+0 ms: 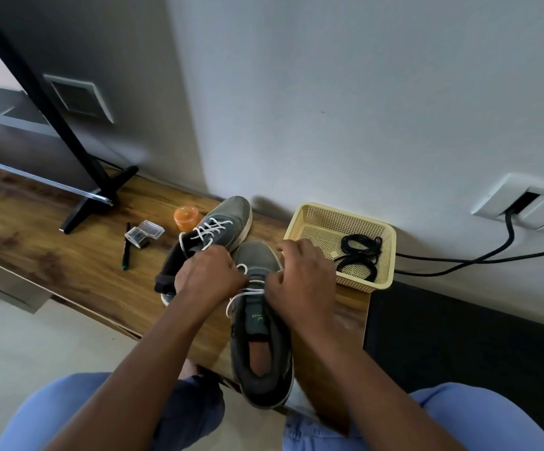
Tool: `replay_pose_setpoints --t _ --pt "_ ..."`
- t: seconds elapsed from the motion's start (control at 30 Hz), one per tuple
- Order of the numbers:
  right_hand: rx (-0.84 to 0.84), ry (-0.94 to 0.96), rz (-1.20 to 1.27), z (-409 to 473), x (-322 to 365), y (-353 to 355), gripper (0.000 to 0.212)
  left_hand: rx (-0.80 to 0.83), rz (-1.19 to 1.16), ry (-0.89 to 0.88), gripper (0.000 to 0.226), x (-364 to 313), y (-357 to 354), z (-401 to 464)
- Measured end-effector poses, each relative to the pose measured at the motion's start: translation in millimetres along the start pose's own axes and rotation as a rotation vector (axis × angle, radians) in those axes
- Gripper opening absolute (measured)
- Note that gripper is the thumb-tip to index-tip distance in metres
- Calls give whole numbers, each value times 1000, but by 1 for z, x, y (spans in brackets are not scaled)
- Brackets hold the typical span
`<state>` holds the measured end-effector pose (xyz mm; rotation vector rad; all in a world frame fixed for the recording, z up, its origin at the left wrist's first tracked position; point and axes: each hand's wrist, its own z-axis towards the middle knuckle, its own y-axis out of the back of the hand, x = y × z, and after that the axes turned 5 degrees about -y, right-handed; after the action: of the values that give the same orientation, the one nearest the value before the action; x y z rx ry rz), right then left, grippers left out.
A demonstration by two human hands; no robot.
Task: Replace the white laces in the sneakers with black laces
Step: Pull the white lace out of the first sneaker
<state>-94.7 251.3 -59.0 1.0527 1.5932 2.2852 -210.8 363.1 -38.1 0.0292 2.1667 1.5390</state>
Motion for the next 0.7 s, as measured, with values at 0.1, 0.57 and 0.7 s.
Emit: replay_pose_setpoints --t 0.1,0.57,0.7 --pt "103 138 -92 -4 10 -4 49 5 -12 -5 17 1 0 1" --pt "112 31 102 -3 13 -11 25 -32 -2 -17 16 3 0 0" --pt "97 -219 637 8 3 -8 11 -31 23 -20 16 2 3 -1"
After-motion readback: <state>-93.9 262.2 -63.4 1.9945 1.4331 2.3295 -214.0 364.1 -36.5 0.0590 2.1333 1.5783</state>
